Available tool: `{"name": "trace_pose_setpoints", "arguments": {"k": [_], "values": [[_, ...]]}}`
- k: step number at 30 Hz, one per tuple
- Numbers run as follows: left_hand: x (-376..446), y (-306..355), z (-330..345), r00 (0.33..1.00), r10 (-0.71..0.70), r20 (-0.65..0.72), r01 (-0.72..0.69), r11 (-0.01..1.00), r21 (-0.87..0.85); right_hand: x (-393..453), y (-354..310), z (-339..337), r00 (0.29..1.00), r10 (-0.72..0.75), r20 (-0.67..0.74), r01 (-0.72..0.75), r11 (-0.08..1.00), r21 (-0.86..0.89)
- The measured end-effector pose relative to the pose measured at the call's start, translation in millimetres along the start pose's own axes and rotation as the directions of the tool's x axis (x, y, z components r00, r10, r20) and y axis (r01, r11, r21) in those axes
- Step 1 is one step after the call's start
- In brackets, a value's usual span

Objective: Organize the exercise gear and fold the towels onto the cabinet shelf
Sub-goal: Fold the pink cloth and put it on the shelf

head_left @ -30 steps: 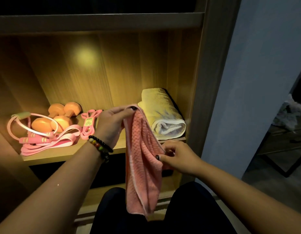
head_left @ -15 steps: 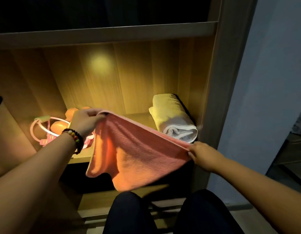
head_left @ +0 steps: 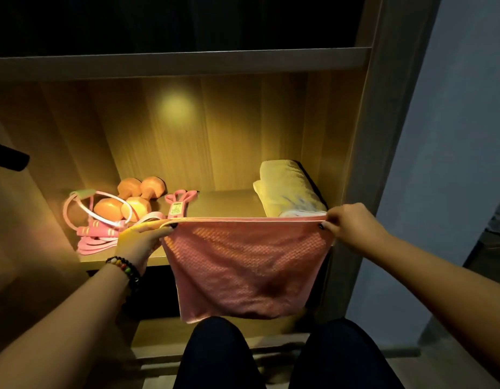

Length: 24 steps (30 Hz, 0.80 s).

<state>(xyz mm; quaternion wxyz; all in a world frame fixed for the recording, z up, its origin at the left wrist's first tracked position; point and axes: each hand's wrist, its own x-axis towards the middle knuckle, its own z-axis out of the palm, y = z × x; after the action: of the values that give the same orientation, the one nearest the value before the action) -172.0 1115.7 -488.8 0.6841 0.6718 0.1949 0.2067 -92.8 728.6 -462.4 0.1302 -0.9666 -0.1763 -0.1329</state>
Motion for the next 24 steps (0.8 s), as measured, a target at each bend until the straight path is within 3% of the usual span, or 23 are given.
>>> {"name": "trace_pose_setpoints", "arguments": {"k": [3, 6, 10, 13, 17, 19, 22, 24], "values": [[-11, -7, 3, 0.997, 0.036, -0.065, -0.042, 0.994, -0.099, -6, -5, 1, 0.992, 0.085, -0.094, -0.077, 0.993, 0.085], [-12, -16, 6, 1.000, 0.001, -0.020, -0.004, 0.992, -0.125, -4, -7, 4, 0.989, 0.137, -0.061, -0.137, 0.991, 0.000], [-15, -25, 7, 0.993, -0.023, 0.112, 0.013, 0.996, 0.090, -4, -6, 7, 0.983, 0.180, -0.033, -0.183, 0.971, -0.152], [-19, -32, 6, 0.992, -0.058, 0.113, 0.051, 0.997, 0.059, -11, 4, 17, 0.993, 0.108, -0.050, -0.116, 0.972, -0.205], [-15, -43, 1, 0.984, -0.120, 0.133, 0.130, 0.989, -0.071, -23, 12, 30, 1.000, -0.031, -0.003, 0.031, 0.997, -0.066], [-13, -48, 3, 0.979, -0.152, 0.136, 0.166, 0.981, -0.097, -31, 11, 35, 0.985, -0.159, -0.073, 0.156, 0.987, -0.048], [-6, -54, 8, 0.986, -0.167, 0.025, 0.169, 0.981, -0.096, -37, 6, 47, 0.931, -0.323, -0.168, 0.307, 0.945, -0.112], [-2, -58, 8, 0.985, -0.164, -0.055, 0.158, 0.982, -0.099, -37, 2, 51, 0.940, -0.280, -0.192, 0.290, 0.957, 0.024]]}}
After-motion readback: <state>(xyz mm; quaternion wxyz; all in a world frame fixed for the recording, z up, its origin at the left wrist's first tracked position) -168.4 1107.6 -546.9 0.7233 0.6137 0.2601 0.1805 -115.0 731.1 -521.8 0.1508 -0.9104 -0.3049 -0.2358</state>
